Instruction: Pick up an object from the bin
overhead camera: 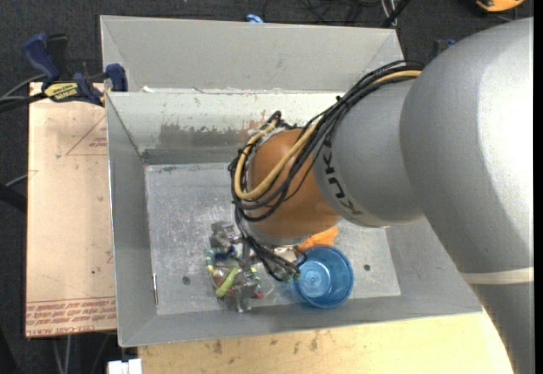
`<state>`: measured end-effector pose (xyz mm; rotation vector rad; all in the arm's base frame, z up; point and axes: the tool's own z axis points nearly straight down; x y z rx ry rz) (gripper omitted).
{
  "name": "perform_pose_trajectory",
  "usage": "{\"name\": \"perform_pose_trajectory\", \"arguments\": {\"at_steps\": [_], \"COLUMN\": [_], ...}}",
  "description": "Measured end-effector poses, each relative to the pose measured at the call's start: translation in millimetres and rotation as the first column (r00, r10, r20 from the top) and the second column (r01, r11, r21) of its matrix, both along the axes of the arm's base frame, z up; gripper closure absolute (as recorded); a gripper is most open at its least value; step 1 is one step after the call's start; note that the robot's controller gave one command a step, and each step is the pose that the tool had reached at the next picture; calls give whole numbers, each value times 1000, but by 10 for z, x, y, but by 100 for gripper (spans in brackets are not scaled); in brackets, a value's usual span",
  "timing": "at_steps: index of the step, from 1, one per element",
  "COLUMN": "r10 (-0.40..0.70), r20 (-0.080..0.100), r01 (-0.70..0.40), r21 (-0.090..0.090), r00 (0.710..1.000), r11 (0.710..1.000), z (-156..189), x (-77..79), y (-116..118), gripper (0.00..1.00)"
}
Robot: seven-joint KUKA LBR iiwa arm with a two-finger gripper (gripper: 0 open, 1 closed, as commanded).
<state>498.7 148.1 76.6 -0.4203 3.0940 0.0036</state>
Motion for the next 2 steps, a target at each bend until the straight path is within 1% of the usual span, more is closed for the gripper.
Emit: {"name": "perform_pose_trajectory", "arguments": {"at_steps": [1, 2], "r10": [-1, 8], "r20": [0, -17], "r01": [1, -8], "r21": [0, -4], "r00": [1000, 1000], "r11": [1000, 1000], "z": [0, 1260], "x": [0, 7], "y": [-1, -56], "gripper": [100, 100]}}
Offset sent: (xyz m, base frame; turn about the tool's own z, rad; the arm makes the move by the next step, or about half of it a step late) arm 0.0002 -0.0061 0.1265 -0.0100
